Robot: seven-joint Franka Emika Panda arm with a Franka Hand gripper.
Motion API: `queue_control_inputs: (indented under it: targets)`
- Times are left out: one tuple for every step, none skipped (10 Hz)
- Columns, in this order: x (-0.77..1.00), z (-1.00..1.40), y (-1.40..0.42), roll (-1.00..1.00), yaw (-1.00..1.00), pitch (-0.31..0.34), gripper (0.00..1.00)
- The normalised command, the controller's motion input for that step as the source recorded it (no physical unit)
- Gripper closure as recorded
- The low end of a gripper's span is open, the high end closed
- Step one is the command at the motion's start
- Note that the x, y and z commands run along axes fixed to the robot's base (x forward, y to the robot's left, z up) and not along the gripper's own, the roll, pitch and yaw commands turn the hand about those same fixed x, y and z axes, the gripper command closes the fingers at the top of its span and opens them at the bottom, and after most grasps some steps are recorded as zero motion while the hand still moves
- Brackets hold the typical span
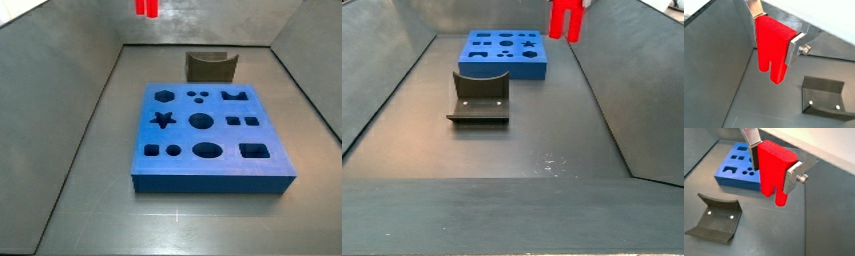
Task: Pick up the square-circle object. Move up. Rotate the square-circle object. Move to above the board. Insert the square-circle object.
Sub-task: Rotate the square-circle object.
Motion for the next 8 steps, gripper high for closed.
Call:
queue_control_inputs:
  targets:
    - [0.05, 0.00, -0.01, 0.00, -1.00, 0.003, 1.00]
    - [0.05, 0.00, -0.01, 0.00, -1.00, 0.003, 1.00]
    - [0.05, 0.00, 0.00, 0.00, -1.00, 0.003, 1.00]
    - [0.04, -0.01, 0.00, 0.00, -1.00, 0.004, 1.00]
    - [0.04, -0.01, 0.00, 0.00, -1.00, 0.004, 1.00]
    - [0.04, -0.01, 0.01, -0.01, -1.00, 0.005, 1.00]
    - [0.04, -0.01, 0.01, -0.01, -1.00, 0.005, 1.00]
    - [0.04, -0.01, 0.01, -0.01, -1.00, 0.006, 1.00]
